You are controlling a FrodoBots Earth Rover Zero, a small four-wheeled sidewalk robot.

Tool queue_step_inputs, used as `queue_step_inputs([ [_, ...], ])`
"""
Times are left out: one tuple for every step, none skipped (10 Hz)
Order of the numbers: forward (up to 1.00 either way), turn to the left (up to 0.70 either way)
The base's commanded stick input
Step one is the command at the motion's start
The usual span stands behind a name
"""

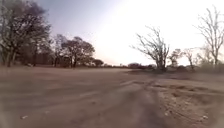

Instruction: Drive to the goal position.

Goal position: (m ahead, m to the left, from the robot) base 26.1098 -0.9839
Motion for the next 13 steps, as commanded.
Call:
queue_step_inputs([
  [0.69, 0.00],
  [0.69, 0.00],
  [0.69, 0.00],
  [0.69, 0.00],
  [0.69, 0.00],
  [0.69, 0.00],
  [0.69, 0.00],
  [0.69, 0.00],
  [0.69, 0.00],
  [0.69, 0.00],
  [0.69, 0.00],
  [0.69, 0.00],
  [0.69, 0.00],
])
